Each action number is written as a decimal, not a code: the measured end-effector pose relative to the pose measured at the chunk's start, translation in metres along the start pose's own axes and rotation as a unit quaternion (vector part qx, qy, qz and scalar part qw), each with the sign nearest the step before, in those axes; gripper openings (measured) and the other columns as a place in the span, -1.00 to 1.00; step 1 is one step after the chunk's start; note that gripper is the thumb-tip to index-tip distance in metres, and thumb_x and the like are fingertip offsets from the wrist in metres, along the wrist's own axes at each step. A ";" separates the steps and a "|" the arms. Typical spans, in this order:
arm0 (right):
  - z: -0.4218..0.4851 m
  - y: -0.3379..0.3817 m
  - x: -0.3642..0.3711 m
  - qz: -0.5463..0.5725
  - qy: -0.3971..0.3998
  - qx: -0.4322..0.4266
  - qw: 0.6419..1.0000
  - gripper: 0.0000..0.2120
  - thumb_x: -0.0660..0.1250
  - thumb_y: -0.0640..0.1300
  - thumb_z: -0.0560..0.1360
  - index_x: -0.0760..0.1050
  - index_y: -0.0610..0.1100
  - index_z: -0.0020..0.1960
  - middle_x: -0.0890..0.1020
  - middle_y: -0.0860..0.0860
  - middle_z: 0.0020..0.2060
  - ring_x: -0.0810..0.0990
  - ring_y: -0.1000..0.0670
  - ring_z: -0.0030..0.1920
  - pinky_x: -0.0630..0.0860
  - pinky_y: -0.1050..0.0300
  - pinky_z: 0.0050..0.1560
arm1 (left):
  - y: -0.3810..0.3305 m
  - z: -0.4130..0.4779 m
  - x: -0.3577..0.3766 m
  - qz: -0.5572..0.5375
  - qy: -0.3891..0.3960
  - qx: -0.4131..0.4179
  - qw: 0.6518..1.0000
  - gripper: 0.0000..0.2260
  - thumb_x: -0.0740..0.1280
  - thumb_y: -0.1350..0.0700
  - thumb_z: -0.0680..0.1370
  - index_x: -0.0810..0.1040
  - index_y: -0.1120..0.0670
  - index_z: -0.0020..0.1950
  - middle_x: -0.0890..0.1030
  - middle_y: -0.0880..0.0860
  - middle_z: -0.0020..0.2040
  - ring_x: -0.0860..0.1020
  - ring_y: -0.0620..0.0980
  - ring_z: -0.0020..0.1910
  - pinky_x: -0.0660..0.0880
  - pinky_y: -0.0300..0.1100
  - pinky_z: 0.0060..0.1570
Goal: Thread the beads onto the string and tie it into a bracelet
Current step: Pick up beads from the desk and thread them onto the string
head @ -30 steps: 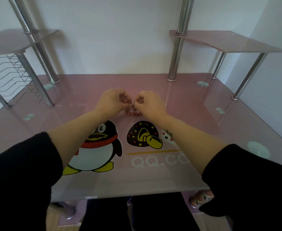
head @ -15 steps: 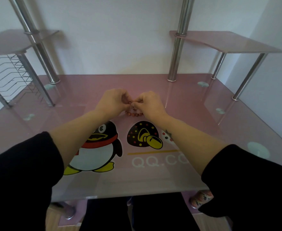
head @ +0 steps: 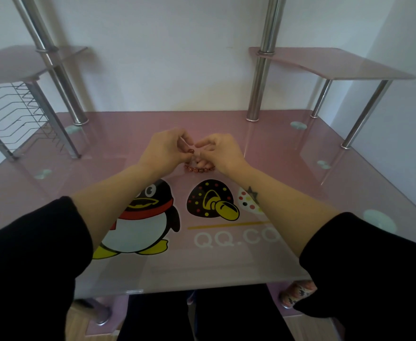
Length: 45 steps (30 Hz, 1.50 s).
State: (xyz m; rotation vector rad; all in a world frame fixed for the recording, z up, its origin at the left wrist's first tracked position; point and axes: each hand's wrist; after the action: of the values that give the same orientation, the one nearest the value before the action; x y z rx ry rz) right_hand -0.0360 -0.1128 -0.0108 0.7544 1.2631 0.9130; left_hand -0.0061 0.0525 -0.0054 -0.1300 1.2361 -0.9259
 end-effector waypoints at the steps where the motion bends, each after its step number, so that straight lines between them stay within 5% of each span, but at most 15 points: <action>1: 0.000 0.000 -0.001 -0.008 0.004 -0.003 1.000 -0.80 0.37 -0.30 0.49 0.54 -0.23 0.11 0.65 0.01 -0.40 0.66 0.07 -0.40 0.62 0.21 -0.33 | 0.000 0.000 0.000 -0.001 0.003 0.001 1.000 -0.74 0.55 0.15 0.38 0.51 -0.03 -0.08 0.59 -0.14 -0.27 0.56 -0.26 -0.29 0.40 -0.43 -0.30; 14: 0.002 0.002 -0.002 -0.011 0.067 -0.019 0.998 -0.80 0.31 -0.32 0.53 0.53 -0.27 0.14 0.68 -0.17 -0.25 0.67 -0.05 -0.28 0.63 0.03 -0.15 | -0.001 0.001 -0.001 -0.027 0.035 0.021 0.999 -0.77 0.51 0.29 0.36 0.58 0.05 -0.10 0.63 -0.08 -0.22 0.61 -0.21 -0.27 0.58 -0.34 -0.21; 21: 0.001 0.001 -0.004 -0.005 0.042 0.002 0.999 -0.86 0.32 -0.33 0.53 0.56 -0.31 0.06 0.69 -0.24 -0.21 0.67 -0.02 -0.31 0.64 0.08 -0.21 | -0.002 0.001 -0.003 -0.042 0.031 -0.005 0.999 -0.86 0.42 0.25 0.48 0.61 0.02 -0.04 0.68 -0.02 -0.19 0.65 -0.17 -0.26 0.62 -0.24 -0.15; 26: 0.000 0.002 -0.009 -0.020 0.018 0.004 1.000 -0.96 0.38 -0.29 0.48 0.57 -0.19 -0.08 0.67 -0.08 -0.34 0.64 0.10 -0.41 0.56 0.27 -0.38 | -0.005 0.005 -0.004 -0.062 -0.017 -0.025 0.998 -0.89 0.44 0.17 0.48 0.57 0.00 -0.05 0.67 -0.06 -0.23 0.64 -0.20 -0.28 0.59 -0.23 -0.19; 30: -0.002 0.001 -0.015 -0.082 0.005 -0.007 0.997 -0.93 0.42 -0.24 0.44 0.59 -0.14 -0.08 0.65 -0.01 -0.24 0.60 0.12 -0.28 0.48 0.31 -0.32 | -0.010 0.008 -0.006 -0.060 -0.020 -0.011 0.998 -0.89 0.44 0.09 0.48 0.54 -0.07 -0.06 0.66 -0.12 -0.20 0.61 -0.21 -0.17 0.50 -0.25 -0.12; 35: -0.006 0.003 -0.019 -0.023 0.019 0.008 1.000 -0.85 0.37 -0.35 0.43 0.55 -0.25 0.00 0.64 -0.13 -0.13 0.57 0.08 -0.31 0.47 0.38 -0.41 | -0.021 0.012 0.000 -0.073 -0.009 0.004 0.997 -0.89 0.45 0.10 0.48 0.56 -0.02 -0.05 0.65 -0.10 -0.19 0.62 -0.17 -0.16 0.55 -0.18 -0.05; 40: -0.006 0.007 -0.021 0.147 0.050 0.060 0.986 -0.72 0.26 -0.46 0.44 0.41 -0.28 0.12 0.66 -0.14 -0.11 0.56 0.01 -0.43 0.48 0.20 -0.44 | -0.025 0.015 -0.001 -0.131 -0.033 -0.015 0.991 -0.90 0.47 0.13 0.47 0.58 0.02 -0.06 0.67 -0.07 -0.21 0.64 -0.12 -0.17 0.57 -0.14 -0.02; 45: -0.003 0.004 -0.021 0.128 0.010 0.065 0.990 -0.99 0.34 -0.26 0.52 0.51 -0.20 -0.06 0.64 -0.10 -0.34 0.57 0.06 -0.48 0.51 0.24 -0.44 | -0.020 0.017 0.000 -0.078 -0.037 -0.015 0.996 -0.91 0.44 0.11 0.50 0.57 -0.02 -0.05 0.66 -0.06 -0.15 0.61 -0.11 -0.15 0.55 -0.15 -0.05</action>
State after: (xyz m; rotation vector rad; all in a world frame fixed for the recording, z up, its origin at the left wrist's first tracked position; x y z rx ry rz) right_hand -0.0410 -0.1297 0.0016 1.0309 1.2715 1.0531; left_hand -0.0022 0.0334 0.0120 -0.2850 1.1826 -1.0284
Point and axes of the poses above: each hand's wrist, its own z-axis towards the middle knuckle, its own x-axis out of the palm, y = z × x
